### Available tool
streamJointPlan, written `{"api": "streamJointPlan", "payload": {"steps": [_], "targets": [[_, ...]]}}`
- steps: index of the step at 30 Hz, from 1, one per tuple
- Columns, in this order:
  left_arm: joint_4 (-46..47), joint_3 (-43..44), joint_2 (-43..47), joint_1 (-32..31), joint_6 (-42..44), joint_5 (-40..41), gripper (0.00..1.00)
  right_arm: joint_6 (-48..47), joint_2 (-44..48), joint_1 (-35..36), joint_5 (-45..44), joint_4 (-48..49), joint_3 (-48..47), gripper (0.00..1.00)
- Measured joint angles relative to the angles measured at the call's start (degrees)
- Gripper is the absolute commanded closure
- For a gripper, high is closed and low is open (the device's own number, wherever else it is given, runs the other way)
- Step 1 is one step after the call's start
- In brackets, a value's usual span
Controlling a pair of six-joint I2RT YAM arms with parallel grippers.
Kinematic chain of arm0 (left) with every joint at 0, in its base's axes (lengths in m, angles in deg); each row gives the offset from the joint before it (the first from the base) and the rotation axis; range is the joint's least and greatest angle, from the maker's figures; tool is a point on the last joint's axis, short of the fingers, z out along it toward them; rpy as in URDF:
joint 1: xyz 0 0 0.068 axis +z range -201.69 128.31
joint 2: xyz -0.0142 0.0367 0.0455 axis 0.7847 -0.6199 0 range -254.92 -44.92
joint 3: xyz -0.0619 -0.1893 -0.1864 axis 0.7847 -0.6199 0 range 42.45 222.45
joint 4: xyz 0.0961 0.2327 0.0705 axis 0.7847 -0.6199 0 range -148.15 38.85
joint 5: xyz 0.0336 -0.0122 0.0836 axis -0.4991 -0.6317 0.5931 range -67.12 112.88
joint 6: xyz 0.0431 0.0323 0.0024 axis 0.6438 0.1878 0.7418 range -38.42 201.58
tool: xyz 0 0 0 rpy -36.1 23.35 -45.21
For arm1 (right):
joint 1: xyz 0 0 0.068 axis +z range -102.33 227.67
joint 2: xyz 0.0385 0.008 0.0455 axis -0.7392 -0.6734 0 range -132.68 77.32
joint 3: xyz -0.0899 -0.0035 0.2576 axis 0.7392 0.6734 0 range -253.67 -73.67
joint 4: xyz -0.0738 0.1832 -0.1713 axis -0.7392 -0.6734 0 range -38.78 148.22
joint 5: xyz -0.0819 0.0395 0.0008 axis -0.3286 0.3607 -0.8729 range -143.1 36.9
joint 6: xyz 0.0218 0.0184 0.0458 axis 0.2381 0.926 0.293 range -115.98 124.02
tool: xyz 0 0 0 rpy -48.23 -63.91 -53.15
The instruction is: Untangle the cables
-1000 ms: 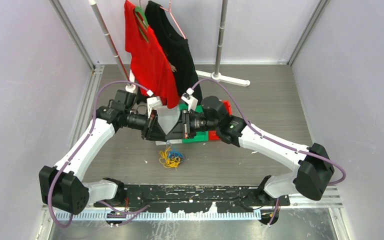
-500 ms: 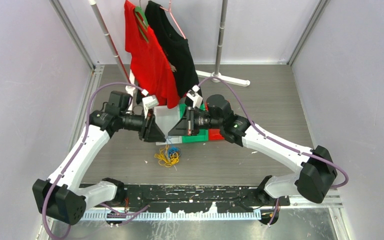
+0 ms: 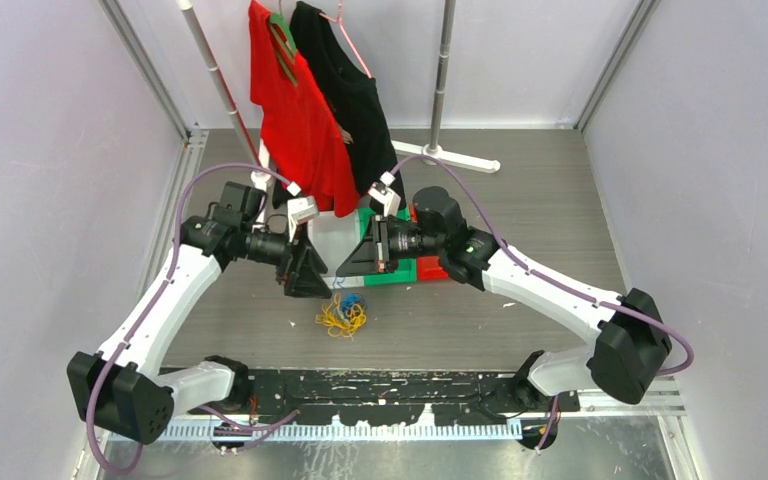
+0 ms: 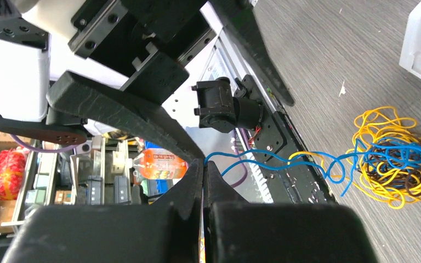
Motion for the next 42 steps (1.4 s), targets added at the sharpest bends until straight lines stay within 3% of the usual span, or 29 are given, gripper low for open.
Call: {"api": "streamJointPlan", "payload": {"steps": [3,6,12,17,19,27,33,34,36,40,42], "targets": [[3.96,0.00,-1.16,0.00,-4.24,0.31,0.26,0.07,-0.46,0.00,1.01,0.20,-0.22,0.99],[7.58,-0.04,-1.64,0.00,-8.59,-0.02,0.41,0.15,-0.83,0.00,1.55,0.44,-0.59,0.99],[9.64,-1.07,-1.62,-0.04,-13.27,-3.04,0.53,0.28,-1.09,0.00,1.86,0.90,-0.92,0.99],[9.53,-3.37,-0.70,-0.09,-14.67,-4.81,0.80,0.28,-1.46,-0.02,2.03,0.96,-1.53,0.99],[9.44,-4.00,-0.28,-0.09,-14.75,-4.76,0.86,0.28,-1.49,-0.11,2.03,1.01,-1.81,0.99],[9.64,-4.07,1.01,-0.09,-16.55,-1.70,1.00,0.28,-1.49,-1.27,2.01,0.81,-1.86,0.99],[9.92,-3.82,2.58,-0.09,-18.91,1.53,1.00,0.28,-1.49,-2.19,2.01,0.68,-1.68,0.99],[9.90,-3.67,2.75,-0.09,-19.15,1.97,1.00,0.28,-1.49,-2.36,2.01,0.68,-1.64,0.94],[9.79,-3.34,3.04,-0.09,-19.34,2.86,1.00,0.26,-1.49,-2.62,2.01,0.66,-1.60,0.66],[8.63,-1.99,3.56,-0.09,-20.13,5.29,1.00,-0.83,-1.44,-3.08,1.44,-0.66,-1.60,0.28],[8.39,-1.05,3.76,-0.09,-20.94,6.21,1.00,-1.75,-1.42,-3.15,0.26,-1.92,-1.57,0.15]]}}
